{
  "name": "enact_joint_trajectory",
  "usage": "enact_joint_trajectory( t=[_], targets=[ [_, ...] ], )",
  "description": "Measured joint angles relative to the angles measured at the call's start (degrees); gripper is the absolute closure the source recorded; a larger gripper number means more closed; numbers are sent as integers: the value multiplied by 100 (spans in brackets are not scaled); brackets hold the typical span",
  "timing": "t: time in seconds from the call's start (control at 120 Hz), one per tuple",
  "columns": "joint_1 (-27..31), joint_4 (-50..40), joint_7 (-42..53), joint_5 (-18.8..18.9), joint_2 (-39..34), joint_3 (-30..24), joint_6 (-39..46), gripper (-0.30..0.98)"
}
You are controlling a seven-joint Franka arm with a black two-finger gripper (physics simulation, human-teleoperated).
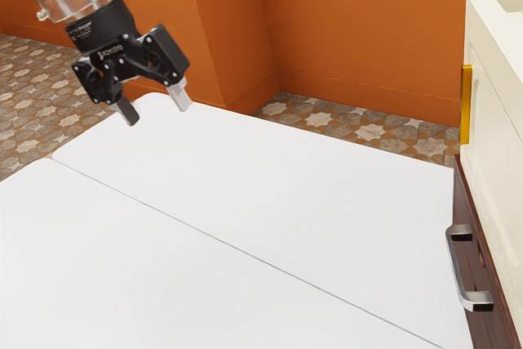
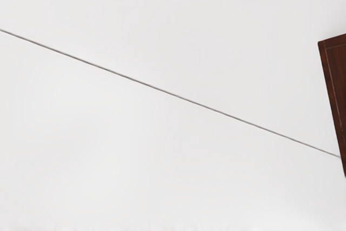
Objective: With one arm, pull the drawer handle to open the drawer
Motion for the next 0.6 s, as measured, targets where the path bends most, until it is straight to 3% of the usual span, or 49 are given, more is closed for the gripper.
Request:
enact_joint_trajectory(
  t=[0.2, 0.292, 0.6],
  targets=[
    [-22, -1308, -138, -1044, -404, 62, 621, 0],
    [-97, -2175, -210, -1224, -787, -220, 1484, 0],
    [-103, -3046, -499, -1639, -875, -1126, 3321, 12]
  ],
)
